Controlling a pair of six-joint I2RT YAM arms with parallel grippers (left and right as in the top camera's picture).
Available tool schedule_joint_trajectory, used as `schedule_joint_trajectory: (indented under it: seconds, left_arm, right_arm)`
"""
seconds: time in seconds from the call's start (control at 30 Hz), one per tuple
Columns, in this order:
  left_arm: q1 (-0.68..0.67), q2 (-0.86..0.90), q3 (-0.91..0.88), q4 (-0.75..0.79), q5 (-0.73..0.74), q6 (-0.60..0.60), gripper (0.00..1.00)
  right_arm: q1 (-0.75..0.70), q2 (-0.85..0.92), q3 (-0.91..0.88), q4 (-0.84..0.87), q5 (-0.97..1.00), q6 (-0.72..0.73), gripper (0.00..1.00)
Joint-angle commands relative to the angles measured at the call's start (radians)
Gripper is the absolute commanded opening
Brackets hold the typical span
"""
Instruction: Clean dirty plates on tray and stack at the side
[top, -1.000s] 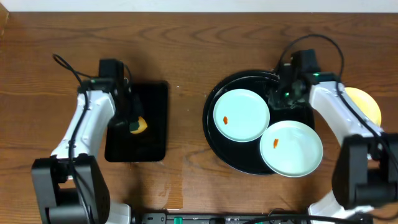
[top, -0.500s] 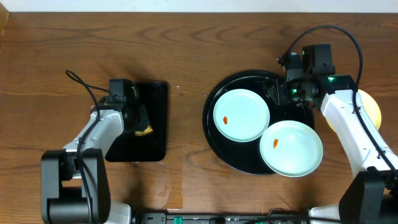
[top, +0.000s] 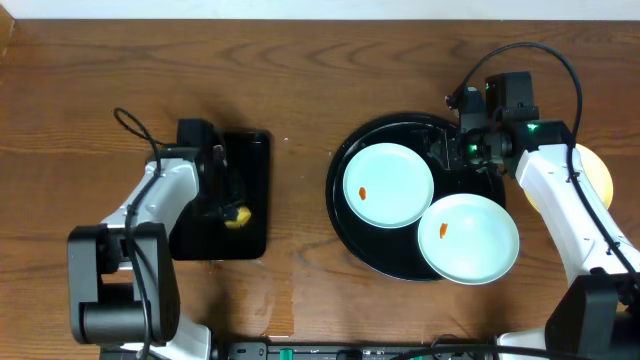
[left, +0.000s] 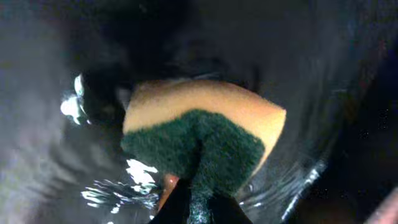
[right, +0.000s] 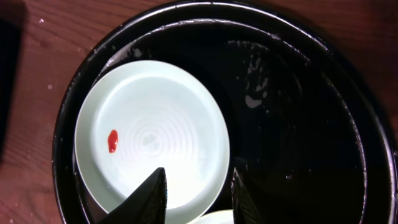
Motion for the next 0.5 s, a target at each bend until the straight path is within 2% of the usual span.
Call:
schedule_joint_trajectory:
  seconds: [0.0, 0.1, 0.17, 0.2, 0.27, 0.37, 0.47]
  left_arm:
    - [-0.004, 0.013, 0.119, -0.130, 0.057, 0.072, 0.07]
    - [-0.004, 0.013, 0.143, -0.175, 0.043, 0.085, 0.08]
    - [-0.004, 0.014, 0.138, -0.179, -0.006, 0.085, 0.13]
    - [-0.004, 0.014, 0.132, -0.178, -0.045, 0.085, 0.16]
    - [-0.004, 0.015, 0.120, -0.174, -0.112, 0.085, 0.29]
    - [-0.004, 0.015, 0.085, -0.136, -0.138, 0.085, 0.38]
    - [-0.004, 0.016, 0.046, -0.087, -0.137, 0.072, 0.41]
  right_arm:
    - [-0.003, -0.005, 0.013, -0.002, -0.014, -0.002, 0.33]
    - [-0.003, -0.005, 0.013, -0.002, -0.014, -0.002, 0.33]
    - [-0.003, -0.005, 0.014, -0.001, -0.014, -0.002, 0.33]
    - [-0.003, -0.005, 0.013, -0.001, -0.013, -0.002, 0.33]
    - [-0.003, -0.005, 0.013, -0.001, -0.007, -0.002, 0.33]
    - [-0.003, -0.005, 0.013, -0.001, -0.007, -0.002, 0.33]
    - [-0.003, -0.005, 0.013, -0.001, -0.007, -0.002, 0.34]
